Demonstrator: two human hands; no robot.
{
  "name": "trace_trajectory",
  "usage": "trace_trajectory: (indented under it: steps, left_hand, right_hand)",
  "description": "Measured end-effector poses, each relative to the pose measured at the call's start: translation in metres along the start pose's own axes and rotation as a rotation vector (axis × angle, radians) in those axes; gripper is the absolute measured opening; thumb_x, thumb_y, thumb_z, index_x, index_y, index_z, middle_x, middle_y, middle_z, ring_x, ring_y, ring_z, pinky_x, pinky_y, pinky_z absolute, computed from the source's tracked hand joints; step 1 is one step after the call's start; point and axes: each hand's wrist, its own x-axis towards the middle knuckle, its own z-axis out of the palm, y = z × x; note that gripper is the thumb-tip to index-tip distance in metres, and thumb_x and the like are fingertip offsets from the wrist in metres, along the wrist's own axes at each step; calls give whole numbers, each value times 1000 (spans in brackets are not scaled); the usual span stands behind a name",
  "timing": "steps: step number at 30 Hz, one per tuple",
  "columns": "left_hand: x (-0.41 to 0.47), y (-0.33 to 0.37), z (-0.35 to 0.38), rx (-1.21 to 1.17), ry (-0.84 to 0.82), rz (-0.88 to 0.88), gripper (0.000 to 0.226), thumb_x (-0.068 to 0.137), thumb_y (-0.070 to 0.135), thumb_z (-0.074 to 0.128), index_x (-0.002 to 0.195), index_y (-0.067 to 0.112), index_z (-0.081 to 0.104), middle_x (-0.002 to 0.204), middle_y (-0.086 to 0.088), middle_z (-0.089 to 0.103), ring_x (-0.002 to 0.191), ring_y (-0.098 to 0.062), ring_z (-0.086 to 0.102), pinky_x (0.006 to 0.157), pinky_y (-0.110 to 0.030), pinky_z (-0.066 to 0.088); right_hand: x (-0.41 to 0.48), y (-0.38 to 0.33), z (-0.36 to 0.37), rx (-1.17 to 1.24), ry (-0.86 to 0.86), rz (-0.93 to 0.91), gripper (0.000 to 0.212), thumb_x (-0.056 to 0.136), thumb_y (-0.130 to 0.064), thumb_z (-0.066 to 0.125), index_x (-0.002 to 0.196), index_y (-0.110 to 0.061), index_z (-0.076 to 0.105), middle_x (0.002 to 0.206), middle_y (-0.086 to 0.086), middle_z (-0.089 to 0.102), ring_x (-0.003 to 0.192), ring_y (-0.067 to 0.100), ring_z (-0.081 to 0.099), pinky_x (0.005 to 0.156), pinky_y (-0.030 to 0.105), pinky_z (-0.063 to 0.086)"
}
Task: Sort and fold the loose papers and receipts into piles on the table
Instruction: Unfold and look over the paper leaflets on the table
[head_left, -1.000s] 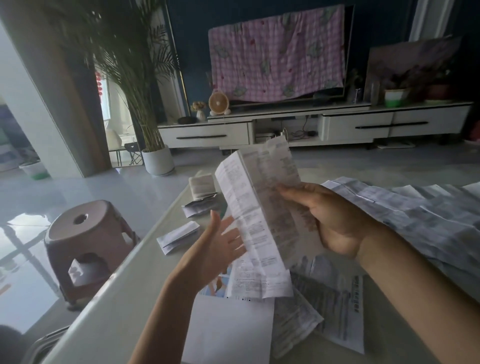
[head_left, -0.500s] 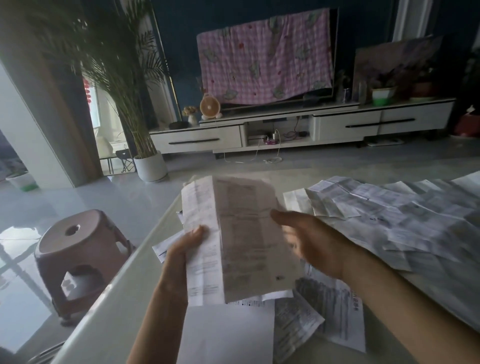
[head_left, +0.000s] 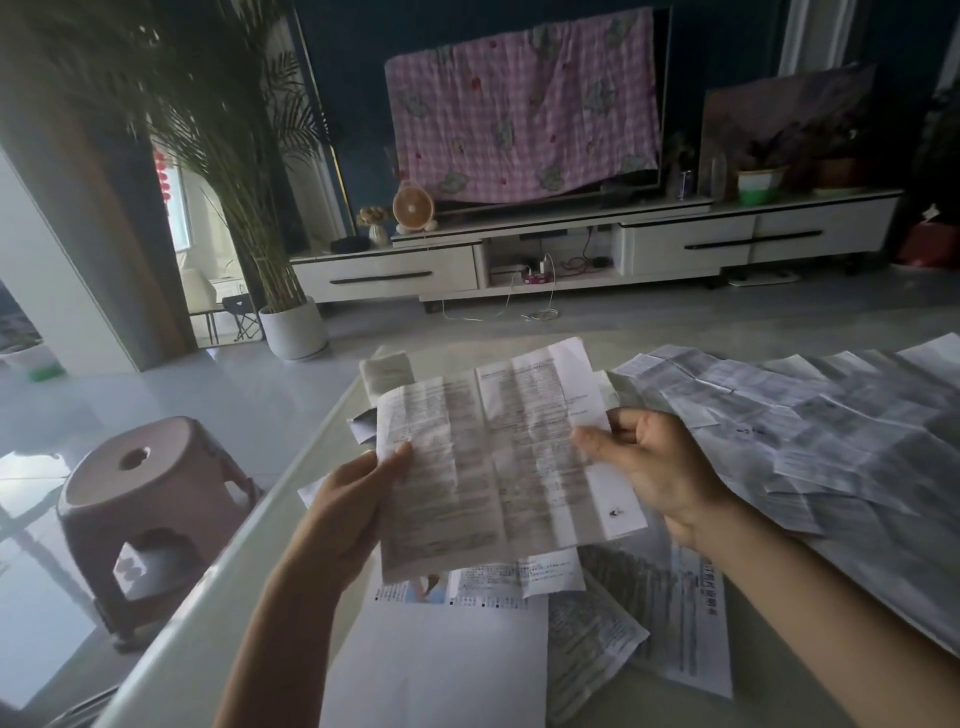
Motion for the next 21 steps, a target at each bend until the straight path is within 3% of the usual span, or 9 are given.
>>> trace_trajectory:
  steps: [4, 7, 9, 11, 13, 14, 16, 19, 21]
  left_hand:
    - [0, 1, 3, 123, 117, 89, 25, 81, 20, 60, 94, -1, 65, 91, -17, 70, 82, -29, 68, 74, -38, 58]
    - [-4, 8, 5, 153, 123, 92, 17, 88, 16, 56, 90, 2, 66, 87, -15, 71, 79, -28, 68, 69, -36, 59]
    - [-7, 10, 6, 185, 118, 76, 19, 88, 16, 56, 88, 1, 67, 82, -15, 71, 72, -26, 67, 66, -34, 59]
    - [-10, 10, 10, 263, 110, 61, 21, 87, 17, 58, 86, -1, 69, 79, -17, 70, 65, -24, 66, 62, -32, 57]
    - [-15, 12, 19, 329, 26, 28, 22, 87, 16, 59, 84, -3, 69, 80, -18, 69, 63, -22, 66, 62, -31, 56]
    - [-17, 13, 26, 368, -33, 15, 21, 86, 16, 59, 83, -2, 69, 79, -17, 70, 63, -21, 66, 61, -30, 56]
    - [-21, 13, 40, 429, -136, -10, 19, 86, 15, 59, 81, 0, 69, 73, -11, 71, 59, -16, 66, 56, -25, 55]
    - [-25, 13, 53, 494, -252, -7, 18, 87, 13, 59, 82, -2, 68, 72, -8, 69, 59, -13, 64, 58, -22, 54]
    - [-26, 12, 56, 538, -290, -2, 17, 88, 13, 58, 80, 2, 69, 73, -6, 69, 61, -13, 65, 59, -21, 53]
  right_hand:
    - [-1, 2, -5, 32, -26, 39, 13, 90, -12, 57, 91, -7, 68, 91, 7, 72, 84, 16, 69, 79, 26, 54]
    - [-5, 4, -9, 85, -102, 125, 19, 93, -12, 51, 93, -5, 68, 85, 6, 73, 72, 12, 69, 64, 20, 54]
    - [-4, 4, -15, 21, -56, 177, 15, 93, -9, 52, 96, -4, 66, 80, 7, 70, 63, 14, 65, 56, 19, 51]
    - [1, -4, -26, -176, 127, 77, 16, 90, -5, 55, 105, -5, 61, 86, 8, 67, 67, 16, 61, 58, 23, 49]
    - [4, -30, -33, -415, 228, -195, 21, 89, -12, 59, 110, -12, 59, 95, 4, 66, 78, 11, 60, 65, 20, 45]
    - [3, -50, -31, -491, 181, -323, 22, 88, -19, 59, 110, -15, 59, 97, -1, 64, 81, 7, 59, 67, 16, 44]
    - [1, -81, -17, -659, -88, -422, 33, 85, -38, 58, 114, -21, 57, 99, -7, 62, 87, 5, 58, 73, 15, 46]
    - [9, -92, 10, -877, -503, -247, 50, 80, -50, 62, 121, -24, 51, 101, -12, 58, 91, 4, 56, 77, 19, 45]
    - [16, -80, 20, -801, -622, -178, 28, 82, -38, 67, 103, -19, 63, 86, -14, 59, 77, -3, 55, 66, 12, 41]
